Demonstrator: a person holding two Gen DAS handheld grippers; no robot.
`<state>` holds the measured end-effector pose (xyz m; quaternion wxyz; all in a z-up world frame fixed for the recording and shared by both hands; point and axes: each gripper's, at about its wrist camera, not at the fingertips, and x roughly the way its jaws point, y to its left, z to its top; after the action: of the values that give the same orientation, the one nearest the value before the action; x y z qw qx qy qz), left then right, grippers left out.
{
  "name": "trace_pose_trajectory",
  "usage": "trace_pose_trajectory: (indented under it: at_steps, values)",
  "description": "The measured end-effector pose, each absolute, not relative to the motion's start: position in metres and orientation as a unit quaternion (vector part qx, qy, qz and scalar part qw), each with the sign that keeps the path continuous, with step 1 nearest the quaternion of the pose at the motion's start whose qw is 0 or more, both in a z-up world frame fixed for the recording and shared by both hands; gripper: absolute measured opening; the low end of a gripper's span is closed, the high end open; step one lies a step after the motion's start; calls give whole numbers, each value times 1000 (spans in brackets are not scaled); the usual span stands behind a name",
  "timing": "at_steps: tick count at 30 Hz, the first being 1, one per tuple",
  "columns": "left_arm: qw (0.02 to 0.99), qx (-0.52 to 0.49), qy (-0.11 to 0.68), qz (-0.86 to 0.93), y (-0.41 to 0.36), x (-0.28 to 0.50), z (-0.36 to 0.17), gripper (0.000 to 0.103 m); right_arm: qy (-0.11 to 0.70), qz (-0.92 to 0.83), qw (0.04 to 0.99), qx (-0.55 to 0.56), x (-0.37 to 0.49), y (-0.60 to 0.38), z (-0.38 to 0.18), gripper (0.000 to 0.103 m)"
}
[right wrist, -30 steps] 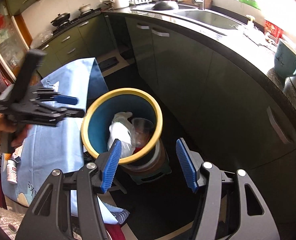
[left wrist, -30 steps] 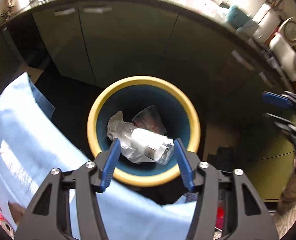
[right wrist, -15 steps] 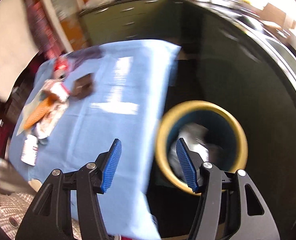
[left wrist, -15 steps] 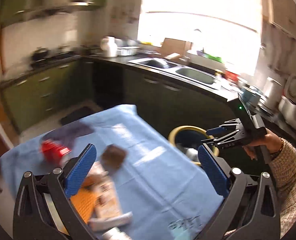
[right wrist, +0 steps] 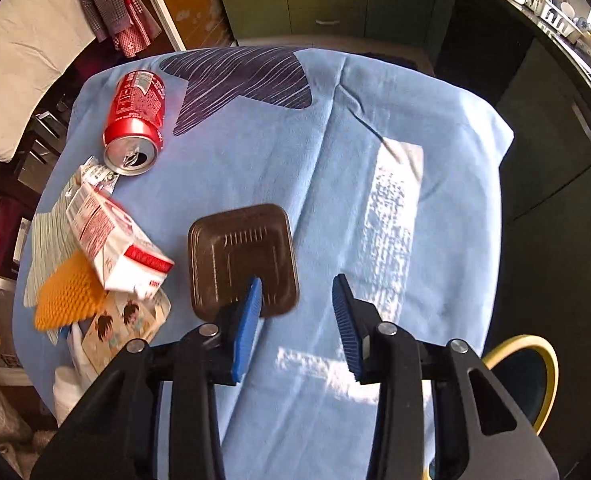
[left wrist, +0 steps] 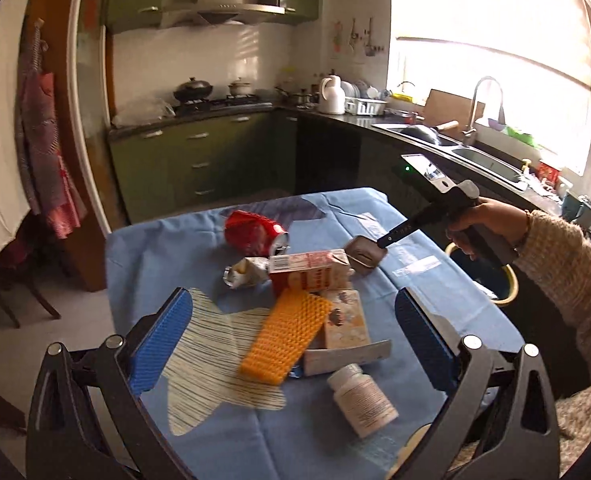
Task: Collect trash
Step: 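Grasp the brown plastic tray with the right gripper, then carry the brown tray over the bin and open the right gripper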
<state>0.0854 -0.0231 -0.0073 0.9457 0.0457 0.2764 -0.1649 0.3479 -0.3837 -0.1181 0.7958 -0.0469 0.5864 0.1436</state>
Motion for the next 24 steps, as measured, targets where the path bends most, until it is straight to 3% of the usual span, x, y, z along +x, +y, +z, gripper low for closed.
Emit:
trace_pose_trajectory:
  at_steps: [6,7,8,9,17,24]
  values:
    - [948,43,269,-164,-18,77,-8,97,602,133,786,-49,362,-378,-135,26]
    - [948,43,270,-165,-19,77,-9,97,605,132,784,-48,363,-378,-138,22]
    - [947,42,270,-166,-19,78,-11,97,607,133,782,-47,364,-377,-141,7]
    - [947,41,272,-168,-19,78,-12,97,608,133,781,-45,364,-377,-143,6]
    - [943,39,278,-179,-21,80,-16,97,564,134,815,-12,333,-408,-104,5]
    - [940,40,280,-192,-28,80,-20,97,521,60,850,47,260,-514,-61,5]
